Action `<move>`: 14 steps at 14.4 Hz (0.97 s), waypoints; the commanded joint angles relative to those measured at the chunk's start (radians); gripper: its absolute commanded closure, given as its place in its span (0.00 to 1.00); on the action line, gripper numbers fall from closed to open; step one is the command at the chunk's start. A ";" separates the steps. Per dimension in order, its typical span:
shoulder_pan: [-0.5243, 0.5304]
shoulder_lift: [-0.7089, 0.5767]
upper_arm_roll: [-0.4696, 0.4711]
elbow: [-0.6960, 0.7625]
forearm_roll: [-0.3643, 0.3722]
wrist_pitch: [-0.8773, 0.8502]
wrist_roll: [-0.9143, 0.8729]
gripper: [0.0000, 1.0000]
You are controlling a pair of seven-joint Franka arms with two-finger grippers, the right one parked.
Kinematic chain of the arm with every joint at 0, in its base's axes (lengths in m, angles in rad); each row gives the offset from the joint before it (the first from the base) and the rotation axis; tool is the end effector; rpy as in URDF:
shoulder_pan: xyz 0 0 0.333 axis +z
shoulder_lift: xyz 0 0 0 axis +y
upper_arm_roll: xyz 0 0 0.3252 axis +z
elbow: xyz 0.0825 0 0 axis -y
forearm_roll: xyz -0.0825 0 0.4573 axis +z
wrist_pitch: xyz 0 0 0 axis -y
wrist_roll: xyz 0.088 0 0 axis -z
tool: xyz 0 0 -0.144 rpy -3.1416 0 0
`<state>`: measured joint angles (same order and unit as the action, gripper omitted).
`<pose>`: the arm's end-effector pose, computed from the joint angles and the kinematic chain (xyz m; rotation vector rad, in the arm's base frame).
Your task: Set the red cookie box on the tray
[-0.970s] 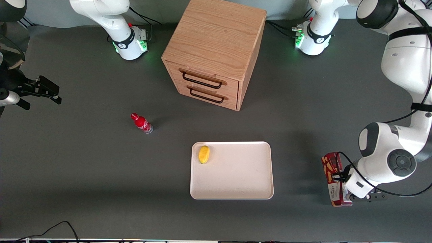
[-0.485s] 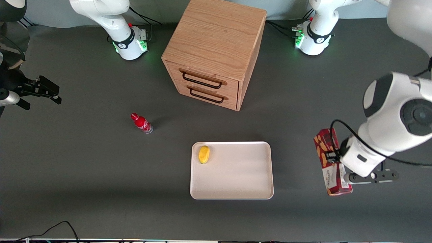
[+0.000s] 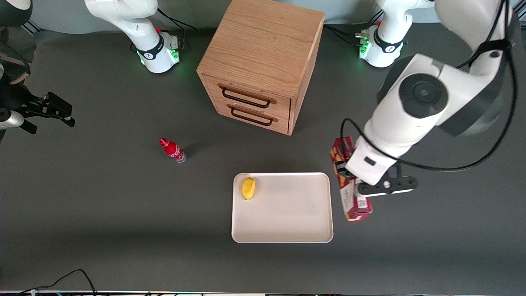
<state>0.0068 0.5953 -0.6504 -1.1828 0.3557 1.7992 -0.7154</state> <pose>0.7251 -0.3413 0.4654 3.0593 0.1878 0.1633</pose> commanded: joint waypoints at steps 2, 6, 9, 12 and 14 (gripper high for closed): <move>-0.103 0.136 0.084 0.035 0.052 0.106 -0.016 1.00; -0.237 0.234 0.233 0.035 0.054 0.201 -0.021 1.00; -0.258 0.291 0.261 0.035 0.081 0.224 -0.010 1.00; -0.258 0.323 0.261 0.035 0.100 0.226 -0.006 1.00; -0.257 0.331 0.261 0.035 0.106 0.226 -0.001 1.00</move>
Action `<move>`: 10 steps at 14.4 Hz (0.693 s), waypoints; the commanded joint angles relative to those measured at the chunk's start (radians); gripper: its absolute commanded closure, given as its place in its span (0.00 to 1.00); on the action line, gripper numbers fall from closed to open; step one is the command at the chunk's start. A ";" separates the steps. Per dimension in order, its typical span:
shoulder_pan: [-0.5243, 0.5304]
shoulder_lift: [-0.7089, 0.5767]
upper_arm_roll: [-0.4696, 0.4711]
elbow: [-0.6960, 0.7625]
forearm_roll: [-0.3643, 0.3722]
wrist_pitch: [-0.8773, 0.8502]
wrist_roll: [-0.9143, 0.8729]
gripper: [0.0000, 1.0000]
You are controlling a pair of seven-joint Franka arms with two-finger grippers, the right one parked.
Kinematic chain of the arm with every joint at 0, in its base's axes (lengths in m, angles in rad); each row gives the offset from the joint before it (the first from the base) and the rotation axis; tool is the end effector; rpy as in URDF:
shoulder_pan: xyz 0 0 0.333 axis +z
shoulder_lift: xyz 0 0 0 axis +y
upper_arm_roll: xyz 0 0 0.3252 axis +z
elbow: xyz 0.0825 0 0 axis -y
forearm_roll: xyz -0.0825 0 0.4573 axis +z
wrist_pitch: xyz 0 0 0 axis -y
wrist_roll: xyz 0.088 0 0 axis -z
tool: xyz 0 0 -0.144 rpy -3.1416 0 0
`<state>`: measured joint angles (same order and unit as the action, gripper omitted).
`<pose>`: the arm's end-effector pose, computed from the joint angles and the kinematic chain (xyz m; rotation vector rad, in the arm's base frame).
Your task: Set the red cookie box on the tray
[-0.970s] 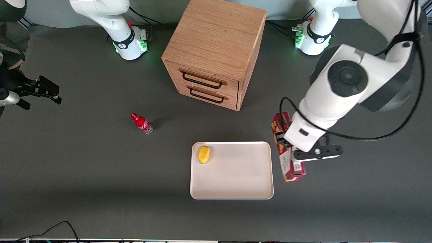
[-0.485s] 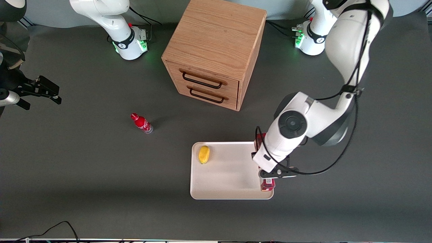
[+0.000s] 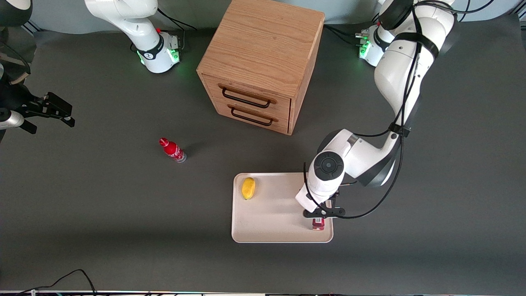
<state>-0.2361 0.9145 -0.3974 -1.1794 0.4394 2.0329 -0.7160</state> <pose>0.7356 -0.3943 0.1950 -3.0796 -0.0452 -0.0831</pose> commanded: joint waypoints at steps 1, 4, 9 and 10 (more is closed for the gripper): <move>-0.012 0.014 0.008 0.034 0.022 -0.007 0.000 0.96; -0.008 0.012 0.008 0.023 0.021 0.035 -0.008 0.19; 0.024 -0.018 0.002 0.024 0.015 0.011 -0.003 0.04; 0.059 -0.051 -0.009 0.015 -0.001 -0.017 0.004 0.07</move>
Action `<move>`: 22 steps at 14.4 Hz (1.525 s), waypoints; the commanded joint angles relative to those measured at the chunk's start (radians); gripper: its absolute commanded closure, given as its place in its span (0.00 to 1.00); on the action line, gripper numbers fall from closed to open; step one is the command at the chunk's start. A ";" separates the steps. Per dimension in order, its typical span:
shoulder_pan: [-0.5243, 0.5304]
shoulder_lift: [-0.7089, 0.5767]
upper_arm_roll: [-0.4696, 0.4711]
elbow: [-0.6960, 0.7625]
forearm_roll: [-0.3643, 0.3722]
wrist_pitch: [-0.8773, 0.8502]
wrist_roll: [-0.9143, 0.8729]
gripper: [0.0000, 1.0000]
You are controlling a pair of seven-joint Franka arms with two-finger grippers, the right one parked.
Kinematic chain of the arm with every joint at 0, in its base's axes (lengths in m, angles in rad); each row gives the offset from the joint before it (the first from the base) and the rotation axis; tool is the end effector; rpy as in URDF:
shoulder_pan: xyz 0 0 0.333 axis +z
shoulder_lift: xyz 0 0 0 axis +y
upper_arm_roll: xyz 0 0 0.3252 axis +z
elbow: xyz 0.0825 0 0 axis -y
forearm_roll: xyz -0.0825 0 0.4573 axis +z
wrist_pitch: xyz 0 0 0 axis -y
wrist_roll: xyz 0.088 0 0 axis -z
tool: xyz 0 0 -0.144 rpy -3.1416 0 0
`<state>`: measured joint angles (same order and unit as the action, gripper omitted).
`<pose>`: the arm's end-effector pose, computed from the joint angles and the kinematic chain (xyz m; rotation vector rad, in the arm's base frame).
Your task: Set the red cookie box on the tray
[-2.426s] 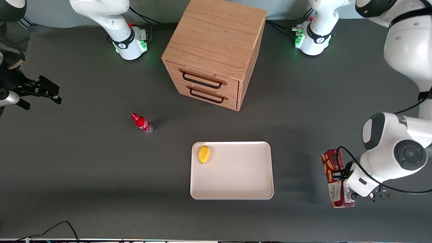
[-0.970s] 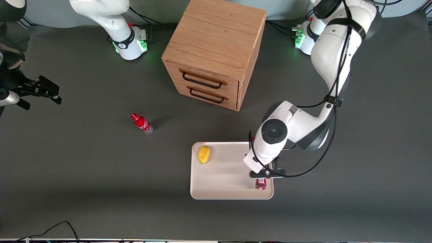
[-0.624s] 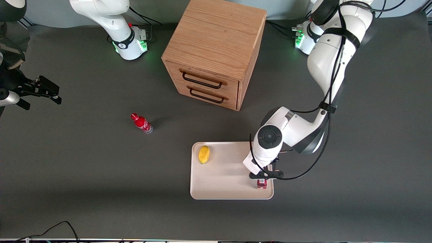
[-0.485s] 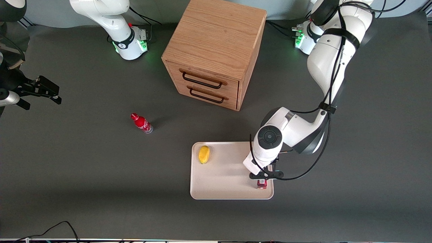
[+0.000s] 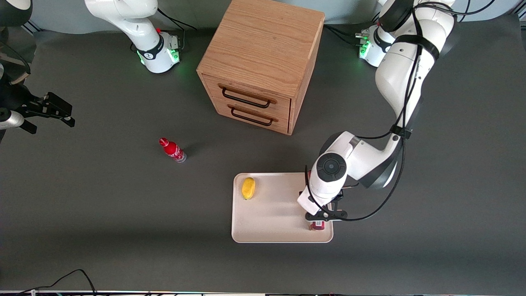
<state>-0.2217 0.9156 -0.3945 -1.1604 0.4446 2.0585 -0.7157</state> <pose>0.7508 -0.3836 0.2057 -3.0950 -0.0746 -0.1414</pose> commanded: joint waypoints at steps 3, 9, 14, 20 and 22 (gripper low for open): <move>0.175 -0.190 -0.088 -0.012 -0.064 -0.255 0.149 0.00; 0.456 -0.446 -0.122 -0.015 -0.273 -0.581 0.565 0.00; 0.583 -0.657 -0.119 -0.080 -0.277 -0.736 0.714 0.00; 0.679 -0.808 -0.113 -0.107 -0.372 -0.791 0.823 0.00; 0.670 -0.805 -0.113 -0.099 -0.369 -0.790 0.849 0.00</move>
